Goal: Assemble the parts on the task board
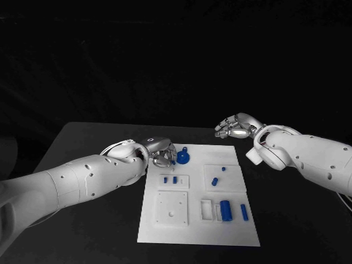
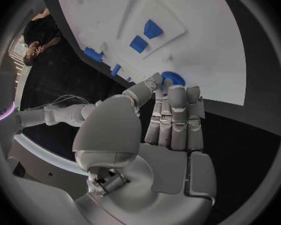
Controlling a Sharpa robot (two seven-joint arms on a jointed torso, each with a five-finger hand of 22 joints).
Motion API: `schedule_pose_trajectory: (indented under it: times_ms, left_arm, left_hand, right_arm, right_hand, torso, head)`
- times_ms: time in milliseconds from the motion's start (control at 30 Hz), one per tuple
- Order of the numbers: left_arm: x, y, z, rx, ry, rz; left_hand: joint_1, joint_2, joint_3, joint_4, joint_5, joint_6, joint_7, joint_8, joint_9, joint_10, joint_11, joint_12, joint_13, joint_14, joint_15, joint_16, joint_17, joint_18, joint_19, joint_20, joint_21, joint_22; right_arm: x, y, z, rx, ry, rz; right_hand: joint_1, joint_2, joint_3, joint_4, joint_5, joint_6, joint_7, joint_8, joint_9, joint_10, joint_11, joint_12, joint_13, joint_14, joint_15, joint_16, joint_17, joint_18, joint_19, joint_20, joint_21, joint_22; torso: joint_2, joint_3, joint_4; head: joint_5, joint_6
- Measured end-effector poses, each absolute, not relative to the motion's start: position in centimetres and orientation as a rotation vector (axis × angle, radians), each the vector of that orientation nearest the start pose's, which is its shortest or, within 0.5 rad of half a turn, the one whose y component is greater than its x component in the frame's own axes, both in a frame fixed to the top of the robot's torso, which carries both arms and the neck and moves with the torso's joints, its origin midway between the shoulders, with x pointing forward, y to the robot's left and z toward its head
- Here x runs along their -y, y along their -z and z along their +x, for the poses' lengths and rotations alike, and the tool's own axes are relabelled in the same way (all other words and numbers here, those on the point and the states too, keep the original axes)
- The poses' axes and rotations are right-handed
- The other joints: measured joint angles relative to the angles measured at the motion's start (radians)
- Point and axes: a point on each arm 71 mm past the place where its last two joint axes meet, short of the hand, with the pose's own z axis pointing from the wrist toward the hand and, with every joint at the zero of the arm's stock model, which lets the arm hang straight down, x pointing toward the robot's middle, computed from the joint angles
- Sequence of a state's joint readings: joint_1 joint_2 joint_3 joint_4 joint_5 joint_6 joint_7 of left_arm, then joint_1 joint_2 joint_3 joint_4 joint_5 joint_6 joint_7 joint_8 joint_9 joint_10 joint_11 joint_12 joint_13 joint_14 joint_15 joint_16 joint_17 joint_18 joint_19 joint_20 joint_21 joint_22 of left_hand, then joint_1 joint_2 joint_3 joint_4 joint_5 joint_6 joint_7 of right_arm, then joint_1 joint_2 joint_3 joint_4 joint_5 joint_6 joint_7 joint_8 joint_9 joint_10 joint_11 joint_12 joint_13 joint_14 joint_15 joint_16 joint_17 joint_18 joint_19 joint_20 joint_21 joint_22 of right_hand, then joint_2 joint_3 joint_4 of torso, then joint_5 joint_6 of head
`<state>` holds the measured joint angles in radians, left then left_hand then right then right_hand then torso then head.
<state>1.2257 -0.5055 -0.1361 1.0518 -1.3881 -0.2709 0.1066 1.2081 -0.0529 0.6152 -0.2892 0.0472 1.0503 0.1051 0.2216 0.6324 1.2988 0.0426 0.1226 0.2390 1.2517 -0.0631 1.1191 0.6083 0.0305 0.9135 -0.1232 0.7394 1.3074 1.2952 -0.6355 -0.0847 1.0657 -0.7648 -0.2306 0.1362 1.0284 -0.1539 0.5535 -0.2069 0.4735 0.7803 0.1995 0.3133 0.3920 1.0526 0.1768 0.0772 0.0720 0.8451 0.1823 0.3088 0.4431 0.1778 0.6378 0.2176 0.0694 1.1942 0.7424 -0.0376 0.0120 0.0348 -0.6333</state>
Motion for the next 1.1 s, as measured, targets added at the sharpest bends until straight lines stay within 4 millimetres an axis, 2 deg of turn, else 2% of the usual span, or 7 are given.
schedule_pose_trajectory:
  times_ms: [100, 433, 1100]
  left_arm:
    - [-15.6, 22.6, 54.9, -1.719, 0.675, 0.266]
    - [-16.2, 23.0, 55.0, -1.743, 0.663, 0.249]
    - [-15.9, 24.4, 54.7, -1.797, 0.665, 0.243]
  left_hand:
    - [0.001, -0.001, 0.0, 0.0, 0.0, 0.0, 0.0, 0.003, 0.0, 0.0, 0.0, 0.0, 0.0, 0.001, 0.001, 0.0, 0.0, 0.0, 0.0, 0.0, 0.0, 0.0]
    - [-0.004, 0.003, 0.0, 0.0, -0.001, 0.0, 0.0, 0.003, 0.0, 0.0, 0.0, 0.0, 0.0, -0.003, -0.002, 0.0, 0.0, 0.0, 0.0, 0.0, 0.0, 0.0]
    - [-0.006, 0.003, -0.001, -0.001, -0.002, -0.004, 0.0, 0.002, -0.001, 0.0, 0.0, 0.0, -0.001, -0.003, -0.002, 0.0, -0.001, -0.001, 0.0, 0.0, -0.004, 0.001]
  right_arm:
    - [23.2, 17.3, 57.3, -1.674, -0.916, 0.417]
    - [23.3, 17.3, 57.3, -1.674, -0.916, 0.418]
    - [23.1, 17.3, 57.3, -1.674, -0.919, 0.417]
  right_hand:
    - [0.0, 0.0, 0.0, 0.0, 0.0, 0.0, 0.0, 0.0, -0.001, 0.0, 0.0, 0.0, 0.0, 0.0, 0.0, 0.0, 0.0, 0.0, 0.0, 0.0, 0.0, 0.0]
    - [0.0, 0.0, 0.0, 0.0, 0.003, 0.0, 0.0, 0.0, -0.001, 0.0, 0.0, 0.0, 0.0, 0.0, 0.0, 0.0, 0.0, 0.0, 0.0, 0.0, 0.0, 0.0]
    - [0.0, 0.0, 0.0, 0.0, 0.004, 0.0, 0.0, 0.0, -0.001, 0.0, 0.0, 0.0, 0.0, 0.0, 0.0, 0.0, 0.0, 0.0, 0.0, 0.0, 0.0, 0.0]
  torso:
    - [0.0, -0.0013, 0.0003]
    - [0.0, -0.0019, 0.0]
    - [0.0, -0.0006, -0.0023]
  head:
    - [0.0, 0.0]
    - [0.002, -0.002]
    - [0.007, -0.003]
